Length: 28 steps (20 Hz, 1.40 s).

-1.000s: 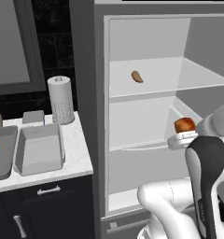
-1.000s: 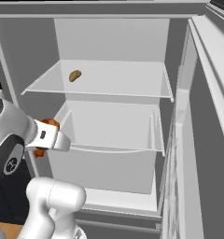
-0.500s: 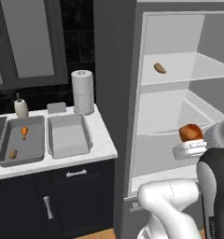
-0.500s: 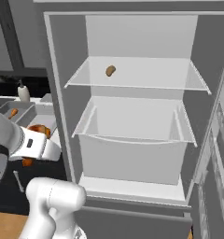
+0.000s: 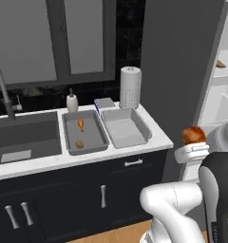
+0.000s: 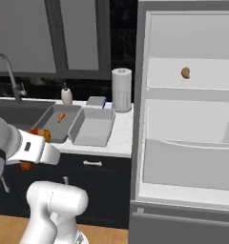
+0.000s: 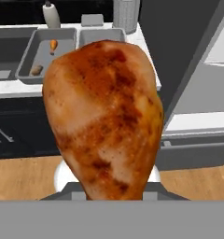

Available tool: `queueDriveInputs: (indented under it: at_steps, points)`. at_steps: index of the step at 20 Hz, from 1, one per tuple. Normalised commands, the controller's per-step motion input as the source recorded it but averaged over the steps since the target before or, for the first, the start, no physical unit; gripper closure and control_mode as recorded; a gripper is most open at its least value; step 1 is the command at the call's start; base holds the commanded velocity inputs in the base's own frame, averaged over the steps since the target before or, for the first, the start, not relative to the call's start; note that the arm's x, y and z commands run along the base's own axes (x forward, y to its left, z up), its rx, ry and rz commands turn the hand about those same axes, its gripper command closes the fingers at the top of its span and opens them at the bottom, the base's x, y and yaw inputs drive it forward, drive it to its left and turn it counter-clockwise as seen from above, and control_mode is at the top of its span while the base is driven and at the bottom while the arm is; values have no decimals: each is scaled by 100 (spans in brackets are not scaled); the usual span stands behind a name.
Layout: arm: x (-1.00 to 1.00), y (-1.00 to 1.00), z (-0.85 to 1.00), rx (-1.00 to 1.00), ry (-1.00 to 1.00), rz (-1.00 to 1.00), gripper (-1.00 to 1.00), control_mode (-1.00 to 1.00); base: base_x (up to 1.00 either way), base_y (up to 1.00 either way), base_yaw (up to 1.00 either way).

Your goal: Place one sweet potato and one chicken drumstick in each tupperware on the nearby counter, to pack two identical lunches.

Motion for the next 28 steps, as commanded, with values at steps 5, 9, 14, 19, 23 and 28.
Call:
queueDriveInputs:
  at_steps: [5,9,14,19,23,28]
  points:
    - [0,0,0,0,0,0,100,100,34,82,-3]
    - [0,0,0,0,0,0,100,100,56,41,0]
    - [0,0,0,0,0,0,100,100,60,27,0]
    - [0,0,0,0,0,0,100,100,51,13,2]
    - [0,0,0,0,0,0,100,100,44,14,3]
    - [12,0,-1,0,2,0,100,-100,24,6,1]
